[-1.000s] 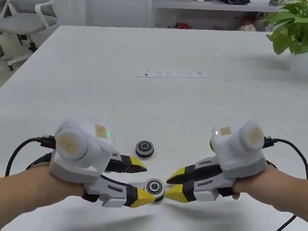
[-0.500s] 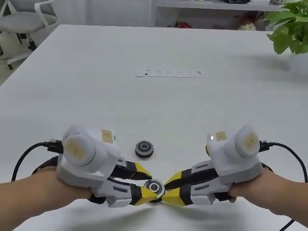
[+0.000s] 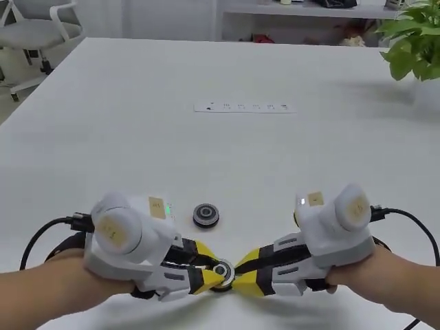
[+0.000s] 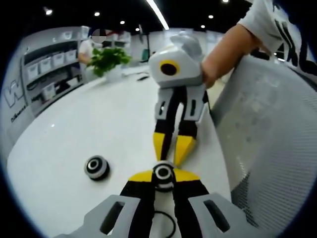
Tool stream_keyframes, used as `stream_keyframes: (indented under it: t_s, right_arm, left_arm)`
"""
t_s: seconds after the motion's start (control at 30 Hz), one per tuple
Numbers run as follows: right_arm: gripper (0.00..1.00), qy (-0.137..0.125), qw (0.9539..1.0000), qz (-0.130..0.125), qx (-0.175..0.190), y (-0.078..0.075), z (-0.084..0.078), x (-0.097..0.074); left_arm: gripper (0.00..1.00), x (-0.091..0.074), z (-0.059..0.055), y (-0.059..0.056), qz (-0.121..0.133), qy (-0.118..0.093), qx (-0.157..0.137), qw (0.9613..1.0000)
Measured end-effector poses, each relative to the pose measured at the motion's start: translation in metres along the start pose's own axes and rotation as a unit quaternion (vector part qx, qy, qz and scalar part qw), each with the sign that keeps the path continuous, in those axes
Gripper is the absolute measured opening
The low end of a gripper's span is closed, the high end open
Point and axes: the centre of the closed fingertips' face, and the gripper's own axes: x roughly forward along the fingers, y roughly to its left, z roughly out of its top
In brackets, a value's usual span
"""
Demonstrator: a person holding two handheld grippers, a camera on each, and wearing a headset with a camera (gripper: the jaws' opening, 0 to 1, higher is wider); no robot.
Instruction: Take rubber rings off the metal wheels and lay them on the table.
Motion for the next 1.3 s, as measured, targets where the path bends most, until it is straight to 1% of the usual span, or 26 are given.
stream_keyframes:
  t_s: [0.07, 0.1, 0.13, 0.23, 0.3, 0.4, 0.47, 0.57, 0.6, 0.63, 0.67, 0.7, 0.77, 0.83, 0.9, 0.93, 0.97, 1.2, 1.3]
  right_arm:
    - [0.06, 0.004, 1.0000, -0.002, 0.005, 0.000, -0.002, -0.001]
    - [0.02, 0.003, 1.0000, -0.003, 0.007, -0.001, -0.002, -0.001]
    - [0.01, 0.001, 0.9999, -0.004, 0.016, -0.001, -0.002, -0.001]
    - [0.00, 0.002, 0.9997, -0.006, 0.022, -0.002, -0.002, -0.001]
    - [0.00, -0.001, 0.9991, -0.007, 0.041, -0.003, -0.002, 0.000]
    - [0.00, -0.013, 0.9967, -0.005, 0.080, -0.005, -0.001, -0.001]
    - [0.00, -0.013, 0.9962, -0.006, 0.085, -0.006, 0.000, -0.002]
    - [0.00, -0.027, 0.9923, -0.008, 0.120, -0.008, 0.003, -0.005]
    - [0.00, -0.039, 0.9894, -0.010, 0.139, -0.010, 0.005, -0.007]
    - [0.00, -0.050, 0.9869, -0.006, 0.154, -0.010, 0.008, -0.008]
    - [0.00, -0.054, 0.9855, -0.009, 0.161, -0.013, 0.009, -0.010]
    - [0.00, -0.059, 0.9850, -0.006, 0.162, -0.013, 0.010, -0.010]
    - [0.00, -0.059, 0.9849, -0.004, 0.163, -0.011, 0.010, -0.010]
    - [0.00, -0.066, 0.9834, 0.000, 0.169, -0.010, 0.013, -0.010]
    - [0.00, -0.066, 0.9834, 0.000, 0.169, -0.010, 0.014, -0.011]
    - [0.00, -0.071, 0.9824, 0.005, 0.172, -0.008, 0.015, -0.010]
    - [0.00, -0.071, 0.9821, 0.004, 0.174, -0.008, 0.015, -0.010]
    - [0.00, -0.074, 0.9819, 0.014, 0.174, -0.004, 0.018, -0.009]
    - [0.00, -0.074, 0.9822, 0.023, 0.171, 0.002, 0.020, -0.007]
  left_arm:
    - [0.14, 0.000, 0.000, 0.000, 0.002, 0.001, -0.006, 1.0000]
    - [0.14, 0.000, 0.000, 0.000, 0.002, 0.001, -0.007, 1.0000]
    - [0.14, -0.001, 0.000, 0.000, 0.003, 0.002, -0.007, 1.0000]
    - [0.14, 0.000, 0.000, 0.000, 0.005, 0.005, -0.005, 1.0000]
    - [0.13, 0.000, -0.001, 0.001, 0.006, 0.009, 0.003, 0.9999]
    - [0.13, 0.000, -0.001, 0.001, 0.007, 0.011, 0.003, 0.9999]
    - [0.13, 0.000, -0.001, 0.001, 0.008, 0.011, 0.003, 0.9999]
    - [0.13, 0.000, -0.001, 0.001, 0.008, 0.012, 0.005, 0.9999]
    - [0.13, 0.000, -0.001, 0.002, 0.008, 0.013, 0.007, 0.9999]
    - [0.13, 0.000, -0.001, 0.002, 0.008, 0.014, 0.007, 0.9998]
    - [0.13, 0.000, -0.001, 0.002, 0.009, 0.014, 0.007, 0.9998]
    - [0.13, 0.001, -0.001, 0.002, 0.010, 0.015, 0.008, 0.9998]
    - [0.13, 0.001, -0.001, 0.002, 0.011, 0.016, 0.008, 0.9998]
    - [0.13, 0.001, -0.002, 0.002, 0.011, 0.017, 0.008, 0.9998]
    - [0.13, 0.001, -0.002, 0.002, 0.012, 0.018, 0.007, 0.9997]
    - [0.13, 0.001, -0.002, 0.002, 0.012, 0.019, 0.007, 0.9997]
    - [0.13, 0.002, -0.002, 0.002, 0.013, 0.020, 0.007, 0.9997]
    - [0.12, 0.002, -0.002, 0.002, 0.015, 0.022, 0.011, 0.9996]
    - [0.12, 0.002, -0.002, 0.001, 0.013, 0.021, 0.010, 0.9996]
